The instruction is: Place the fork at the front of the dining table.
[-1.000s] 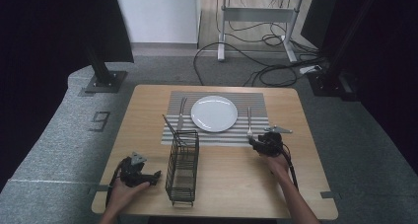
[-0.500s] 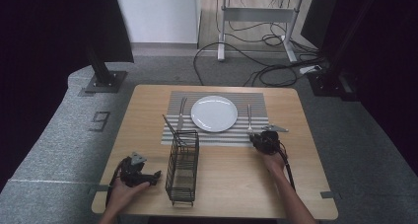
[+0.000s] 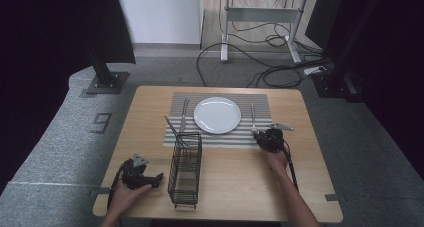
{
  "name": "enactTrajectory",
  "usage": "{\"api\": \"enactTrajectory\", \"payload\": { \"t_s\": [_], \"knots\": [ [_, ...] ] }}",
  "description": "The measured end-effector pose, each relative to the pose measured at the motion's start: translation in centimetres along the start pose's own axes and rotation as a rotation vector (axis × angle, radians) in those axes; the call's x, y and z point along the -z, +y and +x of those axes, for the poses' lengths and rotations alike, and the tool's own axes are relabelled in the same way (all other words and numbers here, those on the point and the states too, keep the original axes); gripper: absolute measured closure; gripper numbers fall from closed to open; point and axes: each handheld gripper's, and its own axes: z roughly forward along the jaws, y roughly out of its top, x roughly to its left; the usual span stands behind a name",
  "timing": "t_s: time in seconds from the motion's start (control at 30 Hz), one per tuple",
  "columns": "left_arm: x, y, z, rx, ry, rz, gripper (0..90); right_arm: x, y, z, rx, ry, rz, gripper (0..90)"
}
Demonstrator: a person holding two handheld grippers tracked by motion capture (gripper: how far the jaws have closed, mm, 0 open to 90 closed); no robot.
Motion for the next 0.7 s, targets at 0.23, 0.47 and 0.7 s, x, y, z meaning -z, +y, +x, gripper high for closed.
{"api": "enactTrajectory", "payload": {
  "t_s": [0.23, 0.47, 0.7],
  "knots": [
    [0.0, 0.0, 0.0, 0.000, 0.000, 0.000, 1.4, 1.2, 0.0, 0.2, 0.005, 0.009, -0.042, 52.8],
    [0.0, 0.0, 0.0, 0.000, 0.000, 0.000, 1.4, 2.7, 0.2, 1.2, 0.055, 0.035, -0.053, 43.1],
    [0.0, 0.0, 0.0, 0.000, 0.000, 0.000, 1.4, 4.2, -0.2, 2.2, 0.114, 0.057, -0.070, 39.6]
  ]
}}
